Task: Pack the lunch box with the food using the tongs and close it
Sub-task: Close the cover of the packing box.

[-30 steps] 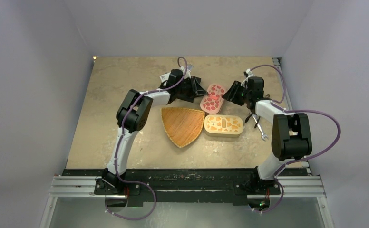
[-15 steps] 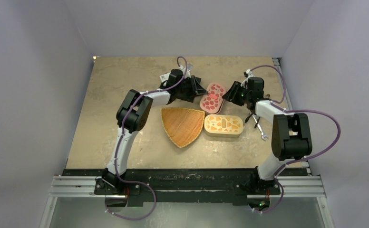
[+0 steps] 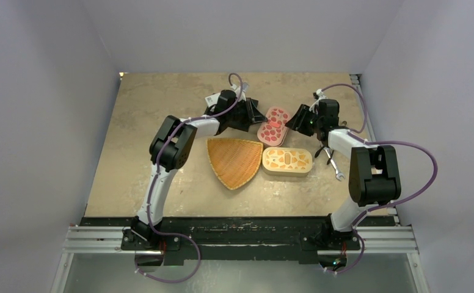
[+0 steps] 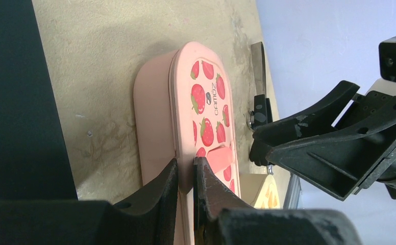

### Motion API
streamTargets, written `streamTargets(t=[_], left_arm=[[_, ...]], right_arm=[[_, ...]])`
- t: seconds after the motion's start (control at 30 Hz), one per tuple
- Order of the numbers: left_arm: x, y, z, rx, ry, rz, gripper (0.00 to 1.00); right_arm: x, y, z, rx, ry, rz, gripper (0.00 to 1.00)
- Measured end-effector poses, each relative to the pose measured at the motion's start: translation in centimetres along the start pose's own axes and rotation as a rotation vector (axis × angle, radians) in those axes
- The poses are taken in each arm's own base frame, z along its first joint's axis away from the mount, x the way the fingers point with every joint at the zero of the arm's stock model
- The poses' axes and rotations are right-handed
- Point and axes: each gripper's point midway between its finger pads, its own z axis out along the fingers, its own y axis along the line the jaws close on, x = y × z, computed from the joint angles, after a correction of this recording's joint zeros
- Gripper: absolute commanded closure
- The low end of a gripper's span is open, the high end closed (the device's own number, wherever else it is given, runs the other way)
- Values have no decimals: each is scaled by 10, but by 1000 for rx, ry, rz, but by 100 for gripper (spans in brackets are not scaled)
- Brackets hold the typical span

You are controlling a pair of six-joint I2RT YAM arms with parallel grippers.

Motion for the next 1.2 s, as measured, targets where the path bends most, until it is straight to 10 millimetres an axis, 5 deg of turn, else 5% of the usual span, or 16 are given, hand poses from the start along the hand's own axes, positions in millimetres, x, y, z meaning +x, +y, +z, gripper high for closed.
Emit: streamTargets(t=[0.73, 1.2], left_arm=[[2, 9, -9, -74, 20, 116, 53], [4, -11, -24, -48, 52, 156, 42]], right_arm=[[0, 0, 0, -1, 0, -1, 49], [1, -1, 0, 1, 2, 0, 49]])
